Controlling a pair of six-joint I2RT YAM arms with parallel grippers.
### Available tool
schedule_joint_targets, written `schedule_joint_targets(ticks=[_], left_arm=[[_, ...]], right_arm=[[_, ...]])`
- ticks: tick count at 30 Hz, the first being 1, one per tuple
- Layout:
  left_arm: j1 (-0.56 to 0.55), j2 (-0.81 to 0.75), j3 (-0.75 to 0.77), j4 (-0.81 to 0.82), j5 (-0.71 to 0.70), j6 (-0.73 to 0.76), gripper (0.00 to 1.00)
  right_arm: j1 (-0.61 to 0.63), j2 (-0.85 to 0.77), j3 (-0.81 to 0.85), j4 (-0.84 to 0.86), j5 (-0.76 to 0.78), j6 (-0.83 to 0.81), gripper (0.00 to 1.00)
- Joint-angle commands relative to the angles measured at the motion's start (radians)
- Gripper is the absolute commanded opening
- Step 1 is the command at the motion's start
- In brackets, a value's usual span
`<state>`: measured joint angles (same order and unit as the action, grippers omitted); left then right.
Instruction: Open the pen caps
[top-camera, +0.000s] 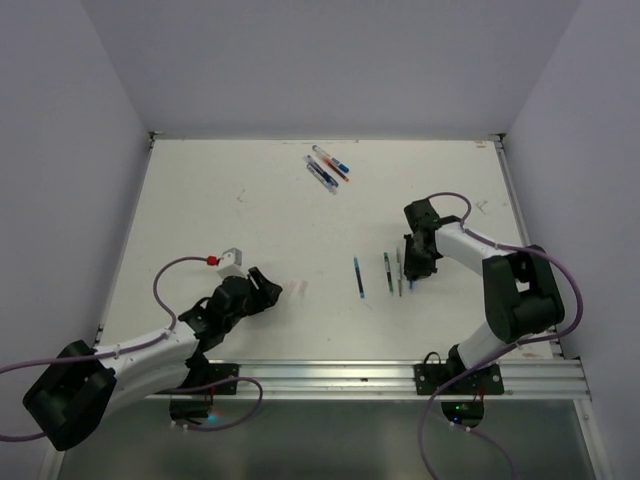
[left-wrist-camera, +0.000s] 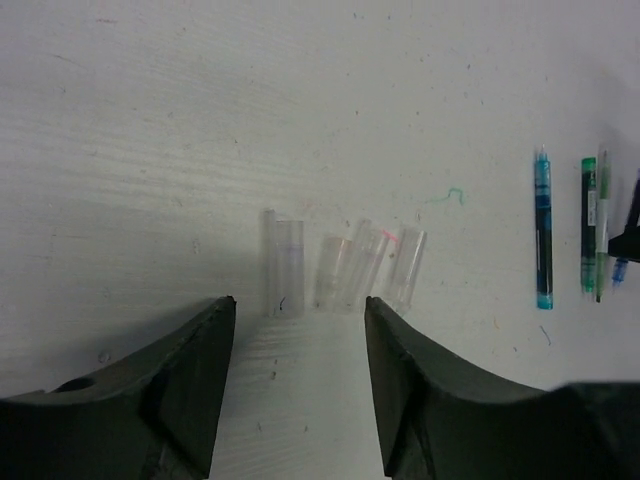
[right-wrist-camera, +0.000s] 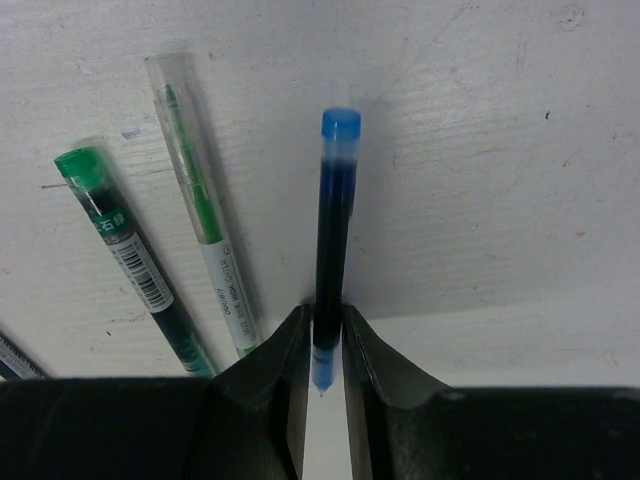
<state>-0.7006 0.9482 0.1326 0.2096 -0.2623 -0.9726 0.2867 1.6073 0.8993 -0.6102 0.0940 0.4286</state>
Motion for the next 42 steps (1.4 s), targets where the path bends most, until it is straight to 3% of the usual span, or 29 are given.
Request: schedule_joint_targets(ticks=[1,2,11,16,21,24,34,37,38,42], left_arm=[[0.009,-0.034,-0.004,-0.062,-0.046,-0.04,0.59],[0.009,-0.043,-0.002,-0.075,-0.054,-0.041,0.64],[0.009,-0.12,0.03,-0.114,-0.066,-0.009,0.69],[0.009,-0.089,0.12,-0.171,-0.133,0.04,0.73],[0.009,-0.071,0.248,-0.208,-0.187,0.126,0.87],[0.01,-0.068,0.314,-0.268,-0.215,0.153,1.0],[0.009,0.069,0.524,-0.481,-0.321,0.177,1.0],[0.01,0.107,0.559,-0.49,-0.292,0.198,1.0],[0.01,0.11,0.552,-0.484,-0.278,0.199,1.0],[0.009,0.092,0.506,-0.429,-0.204,0.206,0.99]], right_arm=[[0.0,0.019,-0.013,0.03,-0.013,-0.016,0.23],[-0.001,0.017,-0.011,0.029,-0.011,-0.016,0.24],[-0.001,-0.029,0.001,0.017,-0.004,-0.019,0.34],[-0.001,-0.119,0.033,-0.026,0.039,-0.033,0.48],[-0.001,-0.227,0.085,-0.082,0.059,-0.048,0.6],[-0.001,-0.224,0.118,-0.089,0.064,-0.047,0.61],[0.089,-0.101,0.253,-0.036,0.064,-0.048,0.58],[0.109,-0.054,0.314,0.001,0.076,-0.059,0.56],[0.112,-0.041,0.326,0.032,0.073,-0.063,0.98],[0.15,0.083,0.44,0.079,0.087,-0.125,0.99]])
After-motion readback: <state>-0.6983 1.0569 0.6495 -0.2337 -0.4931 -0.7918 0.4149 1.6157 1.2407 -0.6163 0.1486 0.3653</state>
